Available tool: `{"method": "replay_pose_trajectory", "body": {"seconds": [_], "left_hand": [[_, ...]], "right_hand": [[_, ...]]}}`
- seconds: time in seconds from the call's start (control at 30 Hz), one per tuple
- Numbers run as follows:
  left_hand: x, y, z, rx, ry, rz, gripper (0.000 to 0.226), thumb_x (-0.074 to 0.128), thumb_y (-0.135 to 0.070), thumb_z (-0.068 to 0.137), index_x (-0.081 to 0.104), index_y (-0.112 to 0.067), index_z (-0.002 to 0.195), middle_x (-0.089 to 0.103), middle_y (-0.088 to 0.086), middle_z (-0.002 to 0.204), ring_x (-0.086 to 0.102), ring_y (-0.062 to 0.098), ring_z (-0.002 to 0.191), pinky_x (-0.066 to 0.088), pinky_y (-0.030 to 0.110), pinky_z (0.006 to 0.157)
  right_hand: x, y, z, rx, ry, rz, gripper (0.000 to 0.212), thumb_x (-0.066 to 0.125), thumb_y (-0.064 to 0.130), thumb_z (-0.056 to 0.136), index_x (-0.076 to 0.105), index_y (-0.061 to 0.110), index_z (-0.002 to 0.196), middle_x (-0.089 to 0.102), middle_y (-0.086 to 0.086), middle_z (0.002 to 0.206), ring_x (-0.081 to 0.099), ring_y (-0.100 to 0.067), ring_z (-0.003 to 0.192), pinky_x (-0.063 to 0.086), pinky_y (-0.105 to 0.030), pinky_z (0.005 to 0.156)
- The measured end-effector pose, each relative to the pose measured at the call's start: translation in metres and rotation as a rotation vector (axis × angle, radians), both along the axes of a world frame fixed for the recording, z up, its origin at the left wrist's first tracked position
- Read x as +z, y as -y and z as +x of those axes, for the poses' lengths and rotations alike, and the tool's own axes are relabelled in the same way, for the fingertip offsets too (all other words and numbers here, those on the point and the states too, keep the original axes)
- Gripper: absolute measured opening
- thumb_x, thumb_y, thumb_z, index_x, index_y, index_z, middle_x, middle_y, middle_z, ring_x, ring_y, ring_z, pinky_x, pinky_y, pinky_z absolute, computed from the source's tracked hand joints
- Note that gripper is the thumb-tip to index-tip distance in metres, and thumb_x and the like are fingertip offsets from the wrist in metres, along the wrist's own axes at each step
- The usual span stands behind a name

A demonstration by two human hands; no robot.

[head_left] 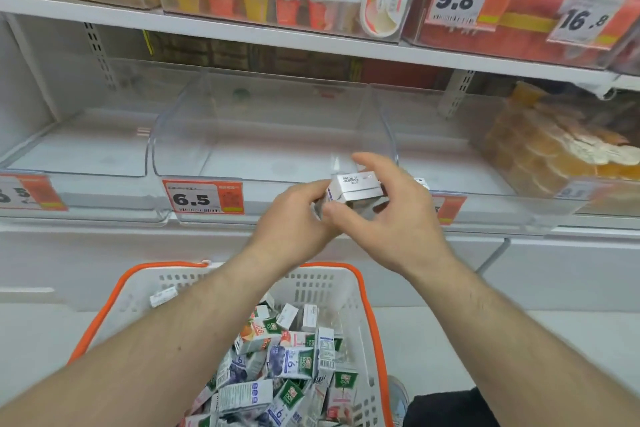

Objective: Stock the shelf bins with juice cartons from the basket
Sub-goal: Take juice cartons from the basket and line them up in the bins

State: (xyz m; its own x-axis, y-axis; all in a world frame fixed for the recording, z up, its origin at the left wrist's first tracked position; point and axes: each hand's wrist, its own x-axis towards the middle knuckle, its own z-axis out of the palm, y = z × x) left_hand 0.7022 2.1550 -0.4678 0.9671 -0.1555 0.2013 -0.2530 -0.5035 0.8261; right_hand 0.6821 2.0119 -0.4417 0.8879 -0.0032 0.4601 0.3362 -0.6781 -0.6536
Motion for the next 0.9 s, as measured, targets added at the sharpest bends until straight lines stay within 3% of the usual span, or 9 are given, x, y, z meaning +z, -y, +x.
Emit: {"method": "replay_pose_trajectory", "body": {"seconds": [0.07,0.13,0.23,0.3,0.37,0.47,0.67,0.8,0.9], "left_hand": [[0.006,0.014,0.000,0.018,0.033,-0.007,0.048,0.050,-0.054,0.061,0.065,-0.042,0.105,0.068,-0.012,0.095,0.060,0.008,0.094,0.053,0.036,0.081],[0.011,0.026,0.001,0.041,0.071,-0.027,0.048,0.058,-0.057,0.067,0.064,-0.043,0.112,0.067,-0.012,0.099,0.059,0.009,0.096,0.052,0.037,0.085],[0.010,0.041,0.005,0.069,0.082,-0.033,0.062,0.072,-0.042,0.079,0.050,-0.039,0.137,0.057,-0.011,0.130,0.049,0.007,0.122,0.040,0.028,0.104],[0.006,0.049,0.008,0.059,0.067,-0.004,0.069,0.070,-0.034,0.082,0.042,-0.032,0.145,0.047,-0.008,0.145,0.040,0.007,0.133,0.029,0.019,0.106],[0.001,0.057,0.009,0.024,0.037,0.016,0.070,0.068,-0.031,0.084,0.038,-0.029,0.148,0.041,-0.007,0.151,0.035,0.007,0.137,0.024,0.014,0.104],[-0.006,0.065,0.011,-0.005,-0.008,0.044,0.074,0.066,-0.027,0.085,0.033,-0.026,0.150,0.037,-0.008,0.153,0.031,0.006,0.139,0.020,0.011,0.103],[-0.010,0.067,0.013,0.032,-0.046,0.028,0.072,0.067,-0.024,0.084,0.036,-0.026,0.149,0.036,-0.010,0.152,0.032,0.006,0.138,0.019,0.010,0.100],[-0.007,0.065,0.012,0.037,-0.068,-0.016,0.065,0.063,-0.023,0.086,0.041,-0.027,0.147,0.041,-0.012,0.149,0.035,0.005,0.137,0.023,0.012,0.101],[-0.006,0.065,0.012,0.035,-0.085,-0.049,0.062,0.062,-0.023,0.086,0.043,-0.027,0.145,0.042,-0.013,0.149,0.035,0.005,0.137,0.023,0.013,0.101]], "right_hand": [[0.001,0.002,0.002,-0.100,0.139,0.002,0.052,0.068,0.047,0.071,0.069,0.023,0.117,0.069,0.006,0.111,0.056,0.000,0.099,0.036,-0.004,0.087],[0.010,0.009,0.006,-0.174,0.220,0.092,0.043,0.067,0.040,0.073,0.073,0.020,0.111,0.072,0.007,0.103,0.063,-0.005,0.091,0.046,-0.014,0.086],[0.029,0.039,0.015,-0.296,0.322,0.245,0.040,0.064,0.039,0.077,0.072,0.020,0.111,0.068,0.014,0.101,0.066,-0.006,0.096,0.054,-0.030,0.089],[0.038,0.066,0.025,-0.421,0.340,0.224,0.040,0.064,0.037,0.081,0.070,0.019,0.117,0.067,0.013,0.110,0.062,-0.006,0.107,0.048,-0.027,0.098],[0.038,0.091,0.036,-0.540,0.233,0.158,0.041,0.063,0.038,0.086,0.066,0.021,0.123,0.065,0.010,0.122,0.056,-0.007,0.117,0.040,-0.021,0.103],[0.024,0.118,0.054,-0.626,-0.054,0.020,0.045,0.062,0.042,0.086,0.063,0.025,0.128,0.063,0.007,0.131,0.053,-0.017,0.125,0.038,-0.032,0.110],[0.002,0.122,0.073,-0.494,-0.432,-0.117,0.043,0.057,0.039,0.089,0.066,0.021,0.126,0.062,0.002,0.133,0.051,-0.025,0.128,0.039,-0.035,0.108],[0.004,0.118,0.080,-0.461,-0.483,-0.151,0.029,0.057,0.032,0.086,0.074,0.012,0.101,0.073,-0.006,0.104,0.059,-0.030,0.109,0.047,-0.035,0.092],[0.004,0.114,0.083,-0.439,-0.501,-0.217,0.024,0.058,0.027,0.079,0.072,0.009,0.088,0.071,-0.007,0.092,0.060,-0.033,0.096,0.048,-0.034,0.078]]}}
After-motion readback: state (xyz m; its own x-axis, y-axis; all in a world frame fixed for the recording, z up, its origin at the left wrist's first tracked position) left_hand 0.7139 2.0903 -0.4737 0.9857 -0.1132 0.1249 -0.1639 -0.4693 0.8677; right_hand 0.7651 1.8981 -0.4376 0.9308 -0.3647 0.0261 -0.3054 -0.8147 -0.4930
